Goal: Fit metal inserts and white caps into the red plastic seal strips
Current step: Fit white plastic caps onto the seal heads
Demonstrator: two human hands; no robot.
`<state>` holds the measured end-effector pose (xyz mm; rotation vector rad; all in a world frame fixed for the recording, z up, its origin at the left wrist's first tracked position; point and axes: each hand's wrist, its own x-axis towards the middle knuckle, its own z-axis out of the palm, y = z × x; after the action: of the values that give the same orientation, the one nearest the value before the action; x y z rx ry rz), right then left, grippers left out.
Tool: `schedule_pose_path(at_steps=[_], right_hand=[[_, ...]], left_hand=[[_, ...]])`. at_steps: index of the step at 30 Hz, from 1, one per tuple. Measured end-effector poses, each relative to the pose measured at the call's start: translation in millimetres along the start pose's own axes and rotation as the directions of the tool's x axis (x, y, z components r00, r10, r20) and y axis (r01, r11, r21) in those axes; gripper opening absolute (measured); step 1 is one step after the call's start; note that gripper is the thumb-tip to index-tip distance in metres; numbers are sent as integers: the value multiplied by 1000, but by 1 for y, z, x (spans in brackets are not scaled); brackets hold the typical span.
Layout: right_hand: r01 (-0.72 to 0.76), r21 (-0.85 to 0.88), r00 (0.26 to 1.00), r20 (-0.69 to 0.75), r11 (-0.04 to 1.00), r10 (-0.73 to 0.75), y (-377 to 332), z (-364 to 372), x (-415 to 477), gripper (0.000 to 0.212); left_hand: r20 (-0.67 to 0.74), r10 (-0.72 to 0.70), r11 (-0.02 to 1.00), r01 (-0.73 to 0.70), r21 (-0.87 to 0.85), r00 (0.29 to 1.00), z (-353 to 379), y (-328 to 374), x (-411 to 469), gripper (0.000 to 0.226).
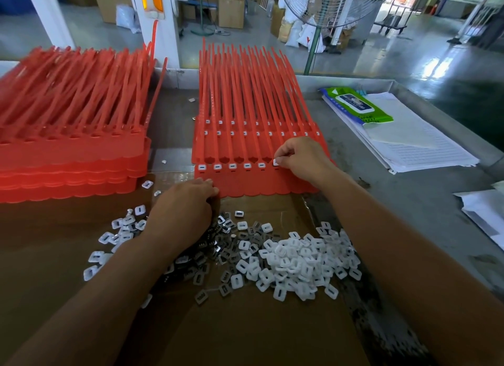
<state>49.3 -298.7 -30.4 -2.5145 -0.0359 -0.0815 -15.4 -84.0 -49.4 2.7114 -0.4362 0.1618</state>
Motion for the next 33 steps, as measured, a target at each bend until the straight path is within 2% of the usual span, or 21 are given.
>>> schedule_pose_path(at_steps=[8,12,17,27,29,33], right_hand=[[-35,-36,998,57,999,37,0,1,5,8],[-37,-50,998,52,998,39,-1,2,4,22],[-45,-57,998,50,997,48,-5,3,3,27],[-201,-1,977,71,980,200,-10,2,15,18],[-221,-8,972,76,975,221,-11,3,18,11],[-252,-48,965,67,966,255,-11,5,24,26]], left_hand=[[9,-7,1000,7,0,1000,-1,1,-1,45],[2,0,1000,0,-4,1000,-1,1,-1,44],[-4,-2,1000,2,-7,1000,-2,1,-1,44],[-5,-11,1000,11,-4,1000,-1,1,-1,42],[0,-13,1000,13,0,1000,-1,1,-1,42],[3,-6,1000,6,14,1000,-1,2,-1,42]])
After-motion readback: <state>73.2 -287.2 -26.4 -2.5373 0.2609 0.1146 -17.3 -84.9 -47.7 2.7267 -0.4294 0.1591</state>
